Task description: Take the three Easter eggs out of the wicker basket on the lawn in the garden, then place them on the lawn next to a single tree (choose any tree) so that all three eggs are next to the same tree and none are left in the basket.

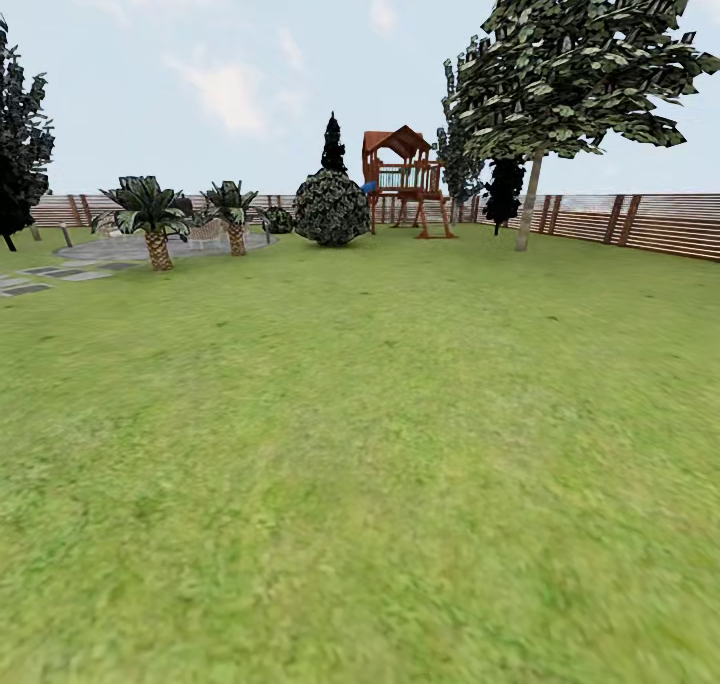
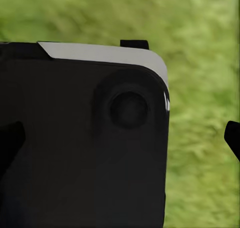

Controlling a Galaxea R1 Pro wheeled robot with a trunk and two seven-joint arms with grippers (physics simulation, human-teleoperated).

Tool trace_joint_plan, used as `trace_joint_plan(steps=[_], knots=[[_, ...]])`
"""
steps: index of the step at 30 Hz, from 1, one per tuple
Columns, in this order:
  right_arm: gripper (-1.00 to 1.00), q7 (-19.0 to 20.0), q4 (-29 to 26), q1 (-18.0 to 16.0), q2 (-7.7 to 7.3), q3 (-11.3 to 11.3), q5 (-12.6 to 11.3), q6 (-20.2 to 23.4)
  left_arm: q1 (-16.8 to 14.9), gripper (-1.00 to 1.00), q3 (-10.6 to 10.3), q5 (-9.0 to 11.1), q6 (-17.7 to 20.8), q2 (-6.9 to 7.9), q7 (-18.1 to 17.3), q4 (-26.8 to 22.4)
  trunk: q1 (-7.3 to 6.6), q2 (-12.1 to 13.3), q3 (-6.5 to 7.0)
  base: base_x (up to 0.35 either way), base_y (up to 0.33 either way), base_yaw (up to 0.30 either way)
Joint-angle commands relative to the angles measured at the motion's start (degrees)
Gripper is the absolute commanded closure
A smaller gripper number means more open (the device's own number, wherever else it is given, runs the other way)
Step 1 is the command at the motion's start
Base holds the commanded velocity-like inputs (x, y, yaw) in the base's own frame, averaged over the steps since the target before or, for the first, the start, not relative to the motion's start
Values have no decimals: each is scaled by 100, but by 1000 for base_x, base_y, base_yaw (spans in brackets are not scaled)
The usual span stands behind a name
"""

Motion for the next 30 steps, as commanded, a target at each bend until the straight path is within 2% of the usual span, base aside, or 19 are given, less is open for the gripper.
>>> trace_joint_plan(steps=[1,14,30], knots=[[-100,-1,5,-3,-2,3,4,-23,3,-100,4,5,-1,0,-3,-11,0,-3,-5,0,0,0],[-100,4,5,-10,25,-20,-44,-46,3,-100,4,5,-1,0,-5,-10,0,-3,-10,0,0,0],[-100,21,30,-12,21,19,16,-37,3,-100,4,5,-1,0,-6,-11,0,-3,-146,0,0,-9]])
